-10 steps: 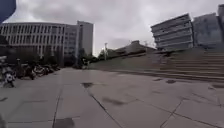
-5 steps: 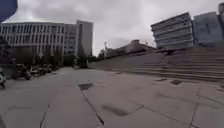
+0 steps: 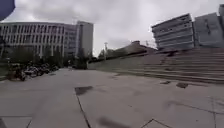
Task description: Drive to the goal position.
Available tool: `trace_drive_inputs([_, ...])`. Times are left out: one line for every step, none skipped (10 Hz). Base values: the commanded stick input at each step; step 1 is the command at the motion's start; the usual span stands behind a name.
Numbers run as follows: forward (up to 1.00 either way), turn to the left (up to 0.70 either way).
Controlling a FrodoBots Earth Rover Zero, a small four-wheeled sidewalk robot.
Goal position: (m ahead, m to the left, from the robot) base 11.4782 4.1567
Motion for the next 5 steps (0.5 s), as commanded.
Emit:
trace_drive_inputs([0.70,0.33])
trace_drive_inputs([0.70,0.31])
trace_drive_inputs([0.70,0.26])
trace_drive_inputs([0.70,0.13])
trace_drive_inputs([0.70,0.03])
